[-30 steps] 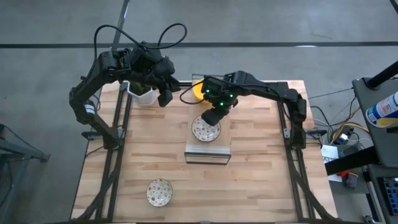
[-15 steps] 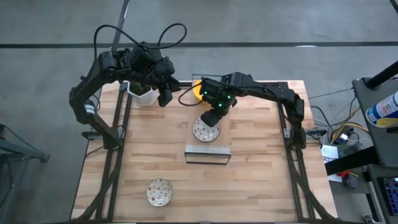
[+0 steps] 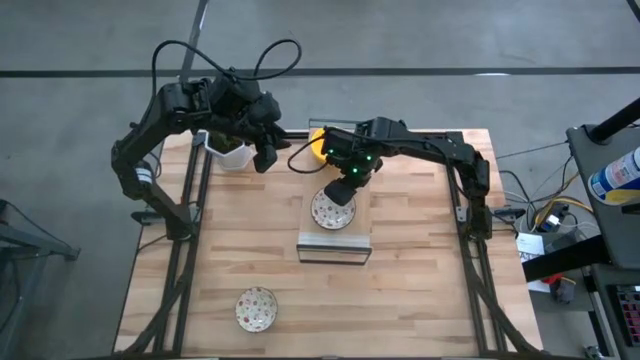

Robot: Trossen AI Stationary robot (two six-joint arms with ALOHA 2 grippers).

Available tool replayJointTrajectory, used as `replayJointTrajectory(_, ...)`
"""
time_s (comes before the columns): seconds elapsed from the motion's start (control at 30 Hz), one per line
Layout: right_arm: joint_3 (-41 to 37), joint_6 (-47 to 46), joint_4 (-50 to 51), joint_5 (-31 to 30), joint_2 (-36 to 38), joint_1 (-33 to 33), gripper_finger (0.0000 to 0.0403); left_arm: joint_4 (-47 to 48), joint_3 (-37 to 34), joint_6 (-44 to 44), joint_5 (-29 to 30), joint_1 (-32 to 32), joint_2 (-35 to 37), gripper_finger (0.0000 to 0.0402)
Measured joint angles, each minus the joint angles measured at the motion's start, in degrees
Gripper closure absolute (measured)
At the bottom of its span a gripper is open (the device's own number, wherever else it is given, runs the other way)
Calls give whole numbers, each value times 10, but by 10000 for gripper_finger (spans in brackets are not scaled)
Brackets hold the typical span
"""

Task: Pick & Place Mini bowls
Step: Stack the white bowl on the white bowls on the shelf

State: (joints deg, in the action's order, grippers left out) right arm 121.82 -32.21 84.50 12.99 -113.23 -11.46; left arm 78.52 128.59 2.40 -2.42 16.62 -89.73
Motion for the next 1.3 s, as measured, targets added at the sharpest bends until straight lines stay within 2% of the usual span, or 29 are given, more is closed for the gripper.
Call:
replayJointTrajectory(0.13, 10, -4, 1, 0, 6, 1, 218, 10, -22, 8, 0, 0, 0, 287)
replayJointTrajectory(0.23, 21, 0, -1, -8, 15, 3, 198, 41, -43, 8, 0, -2, 0, 287)
replayJointTrajectory(0.43, 28, 32, -14, -56, 40, 12, 188, 116, -101, 10, -14, -31, 16, 287)
replayJointTrajectory(0.63, 28, 38, -57, -104, 74, 28, 188, 108, -214, 59, -53, -72, 64, 287)
replayJointTrajectory(0.83, 28, 25, -60, -132, 92, 49, 188, 50, -366, 110, -56, -121, 147, 287)
replayJointTrajectory(0.97, 28, 14, -60, -133, 92, 64, 188, -23, -474, 196, -58, -145, 210, 287)
replayJointTrajectory(1.1, 28, 11, -69, -139, 93, 76, 188, -66, -565, 248, -91, -159, 252, 287)
replayJointTrajectory(1.3, 27, 7, -73, -149, 92, 82, 188, -139, -677, 299, -152, -197, 277, 287)
